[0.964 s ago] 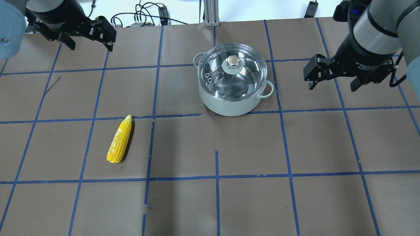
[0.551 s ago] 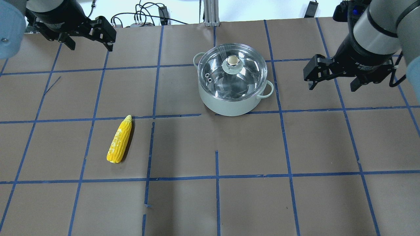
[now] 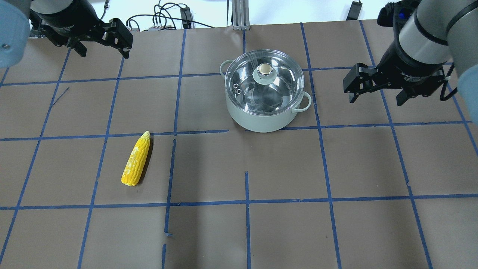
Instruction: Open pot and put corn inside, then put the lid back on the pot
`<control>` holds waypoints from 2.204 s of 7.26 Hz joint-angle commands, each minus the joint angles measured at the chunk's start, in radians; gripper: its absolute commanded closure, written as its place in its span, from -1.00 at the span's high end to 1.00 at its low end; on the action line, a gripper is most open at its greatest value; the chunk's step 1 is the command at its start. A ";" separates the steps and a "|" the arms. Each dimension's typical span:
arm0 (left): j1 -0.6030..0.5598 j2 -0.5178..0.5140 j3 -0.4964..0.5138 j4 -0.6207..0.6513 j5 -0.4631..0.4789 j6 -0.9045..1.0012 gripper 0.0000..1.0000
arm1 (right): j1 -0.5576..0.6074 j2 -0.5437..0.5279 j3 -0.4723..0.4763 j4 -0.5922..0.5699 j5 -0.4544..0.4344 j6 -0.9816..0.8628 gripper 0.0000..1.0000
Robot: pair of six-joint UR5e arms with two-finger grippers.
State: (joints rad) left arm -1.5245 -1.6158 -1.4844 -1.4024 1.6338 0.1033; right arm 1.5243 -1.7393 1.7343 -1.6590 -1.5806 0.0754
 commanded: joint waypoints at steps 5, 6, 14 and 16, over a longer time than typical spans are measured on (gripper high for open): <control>-0.002 0.004 -0.004 -0.001 0.001 -0.001 1.00 | 0.332 0.526 -0.413 -0.158 -0.009 0.112 0.99; -0.002 0.004 -0.004 -0.001 0.001 -0.001 1.00 | 0.332 0.593 -0.455 -0.172 -0.003 0.097 0.99; 0.000 0.004 -0.004 -0.001 0.003 -0.001 1.00 | 0.287 0.658 -0.449 -0.186 -0.002 0.098 0.93; -0.002 0.004 -0.004 -0.001 0.003 -0.002 1.00 | 0.289 0.665 -0.447 -0.194 -0.002 0.098 0.91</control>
State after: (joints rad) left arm -1.5257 -1.6122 -1.4880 -1.4042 1.6366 0.1024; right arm 1.8123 -1.0786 1.2858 -1.8476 -1.5833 0.1727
